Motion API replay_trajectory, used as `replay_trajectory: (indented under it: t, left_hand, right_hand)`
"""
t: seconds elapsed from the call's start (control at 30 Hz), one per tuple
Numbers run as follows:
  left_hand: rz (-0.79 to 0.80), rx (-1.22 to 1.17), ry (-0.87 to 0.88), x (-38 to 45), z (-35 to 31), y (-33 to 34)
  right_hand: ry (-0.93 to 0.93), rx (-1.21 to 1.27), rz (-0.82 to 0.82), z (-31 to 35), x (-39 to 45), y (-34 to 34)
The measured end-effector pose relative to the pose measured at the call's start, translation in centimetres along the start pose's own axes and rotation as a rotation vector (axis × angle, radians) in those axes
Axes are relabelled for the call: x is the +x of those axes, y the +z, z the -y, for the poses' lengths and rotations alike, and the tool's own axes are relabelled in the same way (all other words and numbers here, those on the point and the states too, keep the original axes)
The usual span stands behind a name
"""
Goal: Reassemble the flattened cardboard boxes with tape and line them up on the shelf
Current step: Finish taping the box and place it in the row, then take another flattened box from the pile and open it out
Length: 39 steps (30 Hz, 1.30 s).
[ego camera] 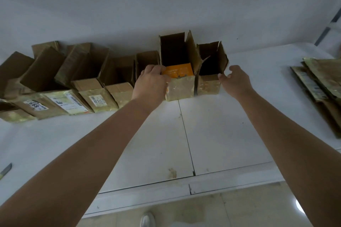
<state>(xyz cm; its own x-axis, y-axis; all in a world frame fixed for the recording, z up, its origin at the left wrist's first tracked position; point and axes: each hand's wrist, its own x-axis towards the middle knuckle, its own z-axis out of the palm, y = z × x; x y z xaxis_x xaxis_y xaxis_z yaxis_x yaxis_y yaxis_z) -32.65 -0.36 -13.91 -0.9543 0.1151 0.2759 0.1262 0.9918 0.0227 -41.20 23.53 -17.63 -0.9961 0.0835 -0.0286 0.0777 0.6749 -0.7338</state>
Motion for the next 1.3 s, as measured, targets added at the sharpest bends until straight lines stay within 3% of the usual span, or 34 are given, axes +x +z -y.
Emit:
replay_trajectory:
  t: [0.47,0.73,1.1,1.3]
  left_hand:
    - [0.053,-0.2,-0.107,-7.7,-1.2,2.2]
    - [0.088,-0.256,-0.12,-11.4,0.5,1.6]
    - [0.108,-0.308,0.037,-15.1,3.2,-0.8]
    - [0.089,-0.375,0.202,-13.8,-0.1,-1.5]
  right_hand:
    - [-0.129,-0.014,-0.179,-0.8,-6.8,2.0]
    - [-0.144,-0.101,-0.101,-0.2,-11.4,4.2]
    - [-0.124,-0.173,-0.124,1.7,-18.0,5.3]
    - [-0.039,-0.206,-0.191,-0.7,-21.3,2.2]
